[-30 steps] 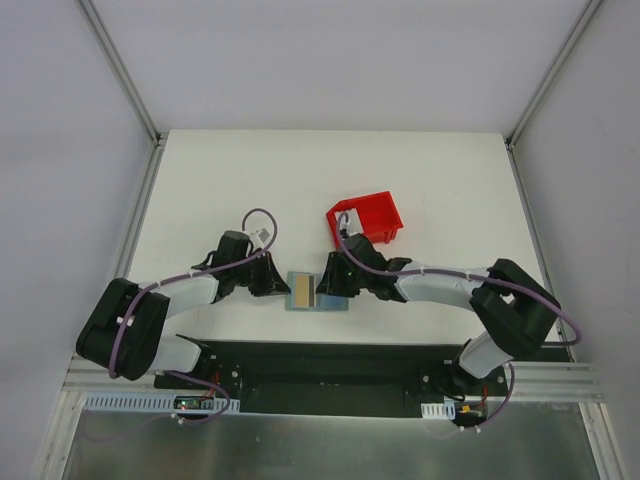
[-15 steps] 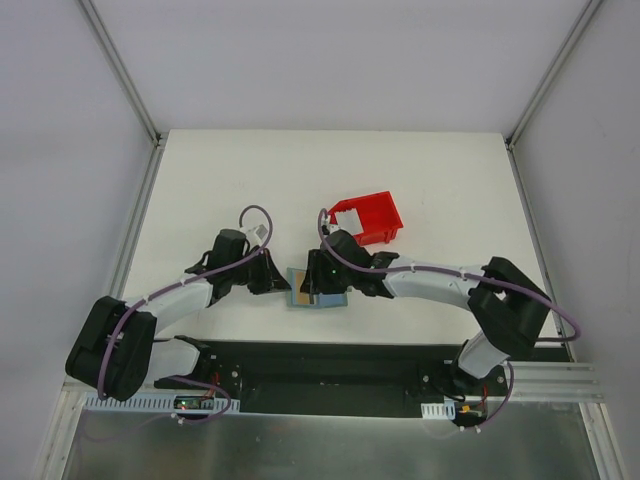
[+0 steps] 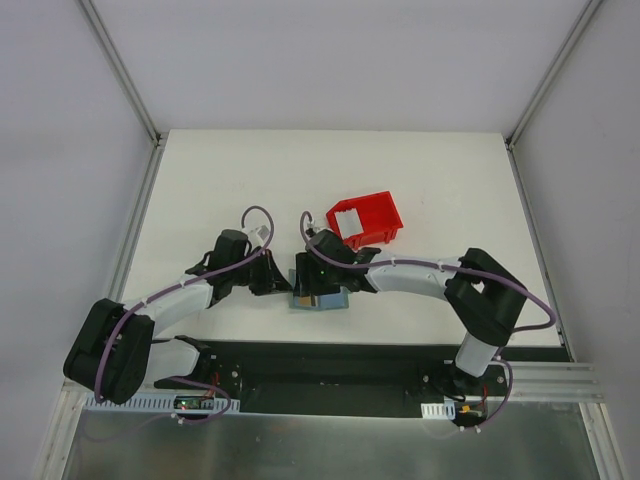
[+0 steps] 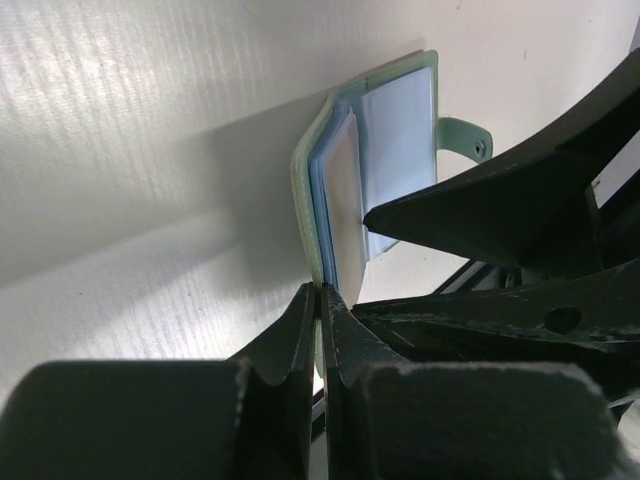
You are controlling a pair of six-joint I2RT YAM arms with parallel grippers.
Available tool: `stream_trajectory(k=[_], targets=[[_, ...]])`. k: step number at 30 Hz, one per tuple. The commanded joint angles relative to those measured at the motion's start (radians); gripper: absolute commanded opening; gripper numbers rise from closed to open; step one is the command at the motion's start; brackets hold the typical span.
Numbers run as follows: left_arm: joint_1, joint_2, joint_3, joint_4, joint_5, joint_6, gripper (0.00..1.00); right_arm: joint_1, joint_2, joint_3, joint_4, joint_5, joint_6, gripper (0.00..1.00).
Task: Put the credit cards into the card holder
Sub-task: Insert the credit card into the card holder.
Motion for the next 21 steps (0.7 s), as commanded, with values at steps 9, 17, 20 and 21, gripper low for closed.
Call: stream_trajectory(k=[9, 17, 20, 21], targets=[[-0.022, -0.036, 0.050, 0.004, 0.031, 0.005, 0.00, 0.027, 0.021, 0.072, -0.105, 0.077, -0.044, 0.56], [-0.022, -0.010, 0.036, 0.004, 0.018, 0.013, 0.00, 0.018, -0.030, 0.033, -0.093, 0.074, -0.053, 0.46], [-0.022, -0.005, 0.036, 0.004, 0.015, 0.016, 0.00, 0.016, -0.048, 0.010, -0.069, 0.068, -0.056, 0.46], [-0.022, -0.004, 0.036, 0.006, 0.013, 0.017, 0.00, 0.015, -0.053, 0.005, -0.069, 0.065, -0.056, 0.46]])
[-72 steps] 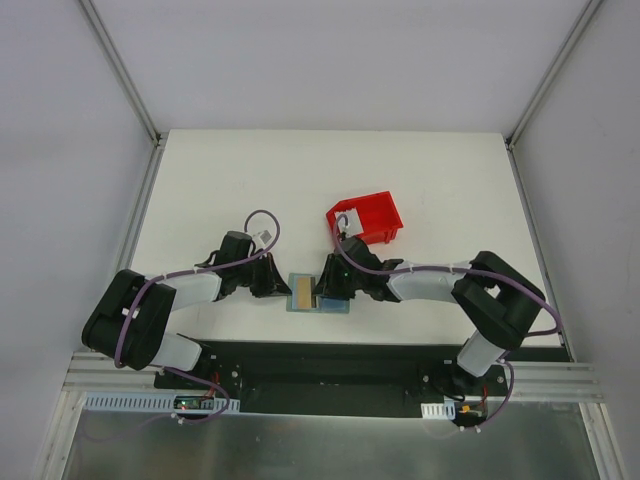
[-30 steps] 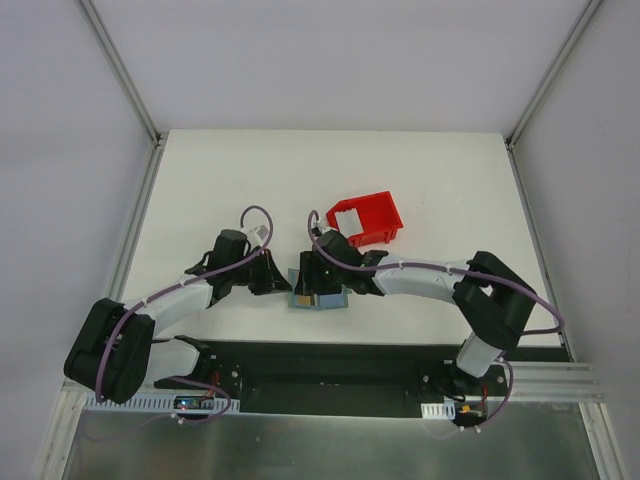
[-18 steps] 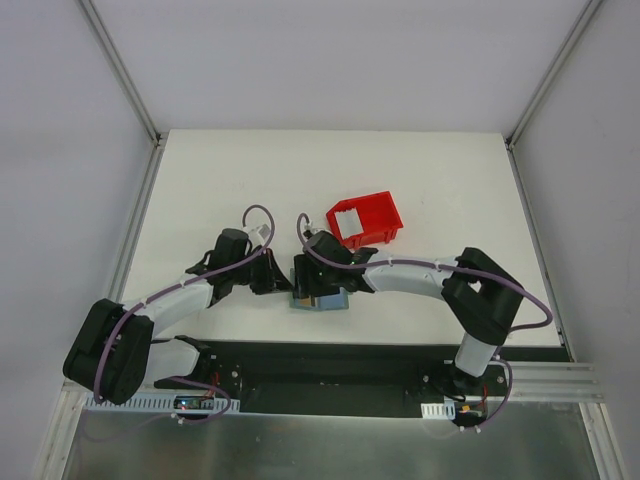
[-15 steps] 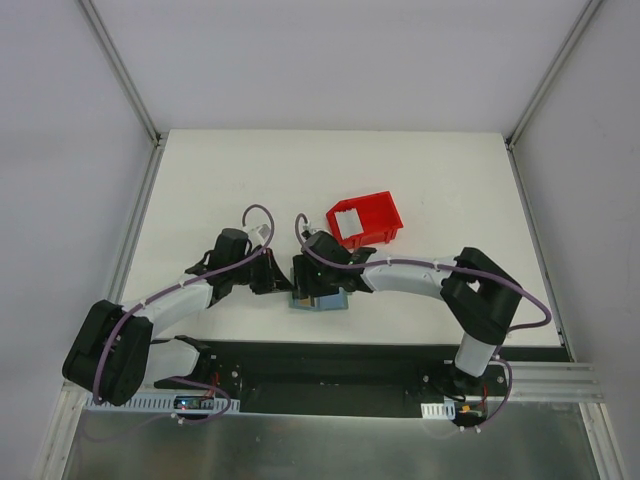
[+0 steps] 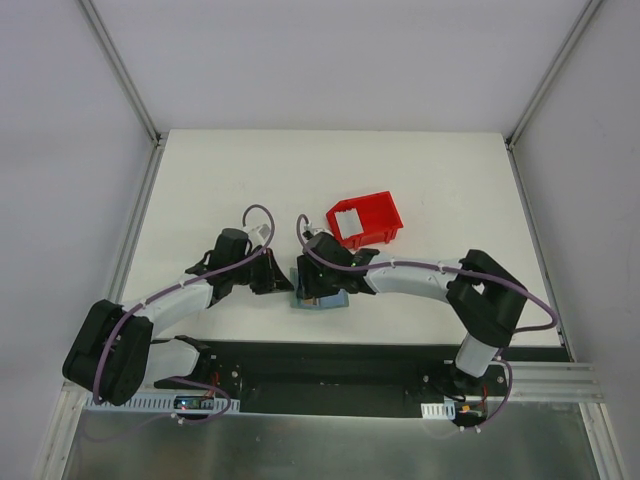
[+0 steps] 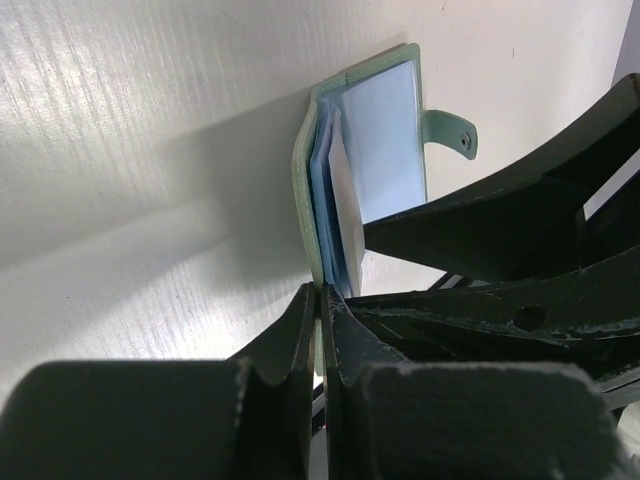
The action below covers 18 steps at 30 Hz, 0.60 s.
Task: Put the credit cards into the card holder
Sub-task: Insert the credit card into the card holder.
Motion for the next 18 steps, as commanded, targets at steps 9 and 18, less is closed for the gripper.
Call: stream_trajectory(k=[9, 18], targets=[[-0.013, 0.018, 0.024, 0.012, 0.006, 0.025, 0.00, -0.023, -0.097, -0.053, -0.009, 0.032, -0.028, 0.48], [-0.012, 0.020, 0.024, 0.007, 0.008, 0.029, 0.00, -0.031, -0.118, -0.051, -0.058, 0.104, -0.028, 0.49]])
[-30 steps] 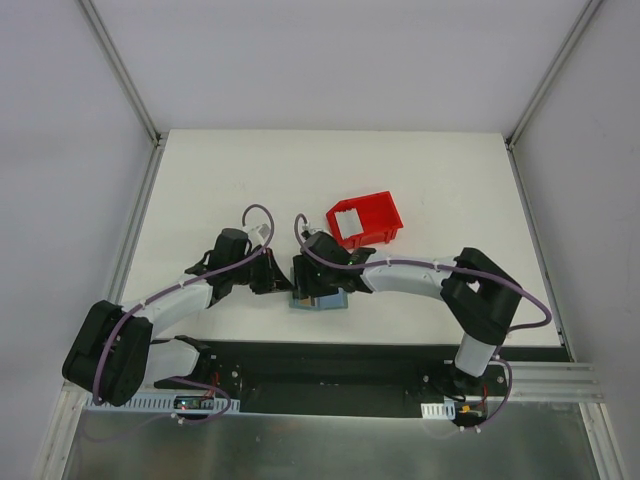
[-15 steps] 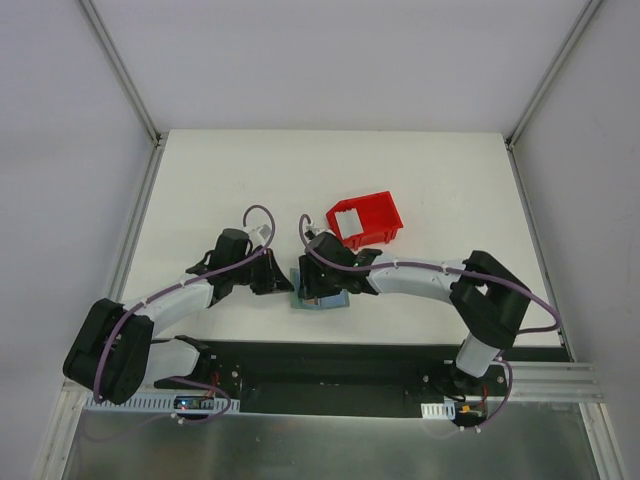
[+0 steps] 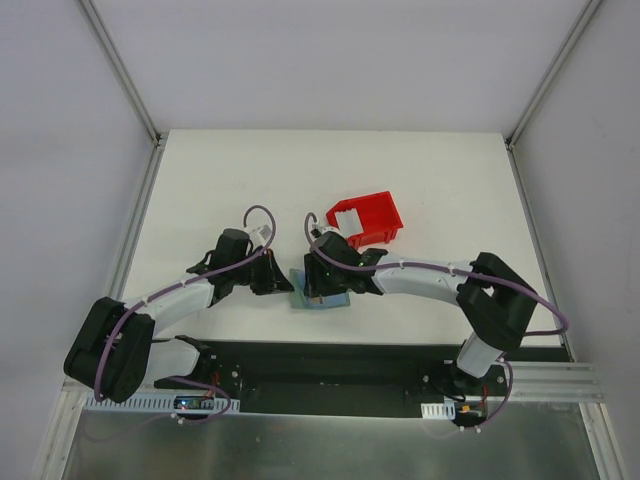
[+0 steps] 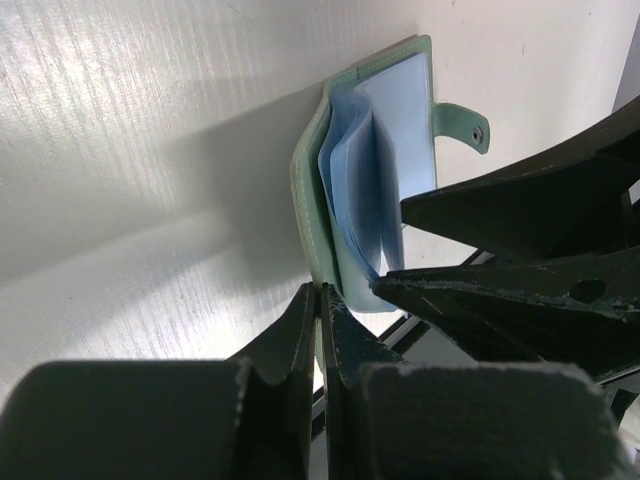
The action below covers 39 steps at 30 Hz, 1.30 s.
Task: Put the credit cards into the card holder
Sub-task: Insert the credit card into the card holder.
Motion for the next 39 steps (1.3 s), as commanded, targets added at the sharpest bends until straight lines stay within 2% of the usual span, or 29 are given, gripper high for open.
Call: stream_trajectory(k=[1, 9, 17, 23, 26, 31, 36, 39], targets=[[-0.006, 0.001, 0.026, 0.007, 0.008, 0.026, 0.00, -0.011, -0.064, 0.001, -0.052, 0.083, -0.019, 0.49], [-0.006, 0.008, 0.026, 0.005, 0.013, 0.032, 0.00, -0.015, -0.054, 0.045, -0.130, 0.142, -0.032, 0.50], [-0.006, 0.016, 0.024, 0.005, 0.012, 0.034, 0.00, -0.014, -0.074, 0.054, -0.131, 0.143, -0.070, 0.54], [-0.007, 0.019, 0.026, 0.005, 0.013, 0.035, 0.00, 0.003, -0.089, 0.113, -0.271, 0.303, -0.073, 0.60], [-0.006, 0.022, 0.026, 0.005, 0.012, 0.035, 0.00, 0.004, -0.097, 0.097, -0.215, 0.242, -0.099, 0.65], [-0.007, 0.028, 0.029, 0.004, 0.012, 0.040, 0.00, 0.001, 0.001, 0.103, -0.154, 0.067, -0.053, 0.65], [-0.006, 0.031, 0.022, 0.004, 0.001, 0.043, 0.00, 0.001, -0.021, 0.080, -0.179, 0.151, -0.044, 0.66], [-0.006, 0.042, 0.016, 0.005, -0.008, 0.043, 0.00, -0.009, -0.054, 0.056, -0.193, 0.185, -0.045, 0.71]])
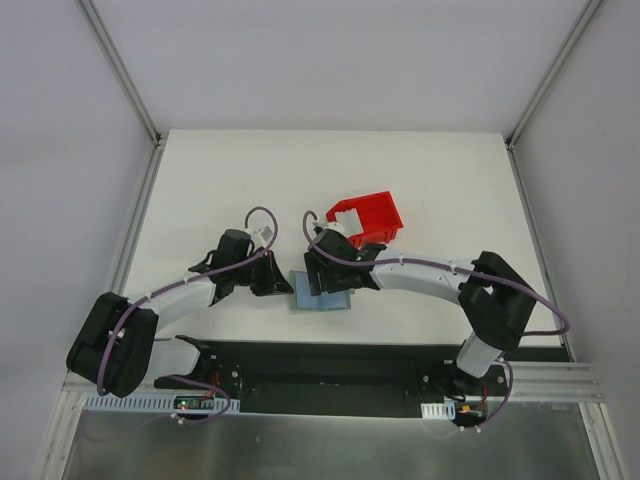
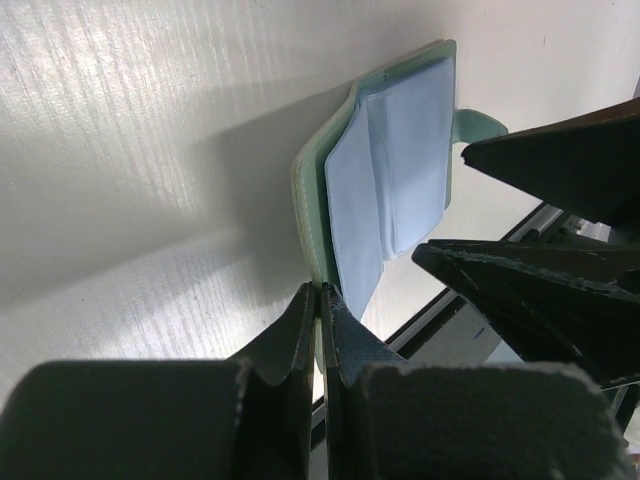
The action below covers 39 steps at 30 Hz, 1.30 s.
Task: Put the credit cards into the card holder
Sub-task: Insert the credit card into the card holder.
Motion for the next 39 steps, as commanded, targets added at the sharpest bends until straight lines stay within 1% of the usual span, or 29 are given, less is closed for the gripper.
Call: stream_trajectory(k=[1, 6, 12, 14, 17, 20, 26, 30, 31, 34, 37, 39], targets=[[-0.006, 0.018, 0.015, 0.005, -0.014, 0.026, 0.00, -0.013, -0.065, -0.022, -0.021, 0.054, 0.014, 0.72], [-0.006, 0.038, 0.012, 0.005, -0.019, 0.035, 0.00, -0.024, -0.034, -0.053, -0.003, -0.002, 0.046, 0.73], [-0.006, 0.050, 0.013, 0.005, -0.020, 0.039, 0.00, -0.029, 0.012, -0.079, 0.077, -0.107, 0.071, 0.72], [-0.006, 0.055, 0.016, 0.007, -0.019, 0.039, 0.00, -0.038, 0.026, -0.076, 0.089, -0.137, 0.084, 0.70], [-0.006, 0.056, 0.019, 0.007, -0.017, 0.041, 0.00, -0.038, 0.023, -0.076, 0.106, -0.143, 0.083, 0.62], [-0.006, 0.061, 0.019, 0.012, -0.014, 0.041, 0.00, -0.042, 0.033, -0.068, 0.121, -0.195, 0.083, 0.62], [-0.006, 0.076, 0.015, 0.018, -0.011, 0.042, 0.00, -0.058, 0.050, -0.073, 0.253, -0.298, 0.112, 0.62], [-0.006, 0.085, -0.005, 0.033, -0.031, 0.035, 0.00, -0.056, 0.033, -0.053, 0.322, -0.360, 0.110, 0.65], [-0.006, 0.088, -0.011, 0.039, -0.037, 0.032, 0.00, -0.056, 0.038, -0.044, 0.371, -0.388, 0.109, 0.65], [-0.006, 0.110, -0.019, 0.064, -0.042, 0.024, 0.00, -0.056, 0.082, 0.002, 0.383, -0.460, 0.120, 0.66], [-0.006, 0.127, -0.039, 0.090, -0.056, 0.012, 0.00, -0.056, 0.118, 0.015, 0.405, -0.518, 0.121, 0.66], [-0.006, 0.134, -0.051, 0.107, -0.062, 0.001, 0.00, -0.055, 0.084, -0.013, 0.437, -0.502, 0.123, 0.66]])
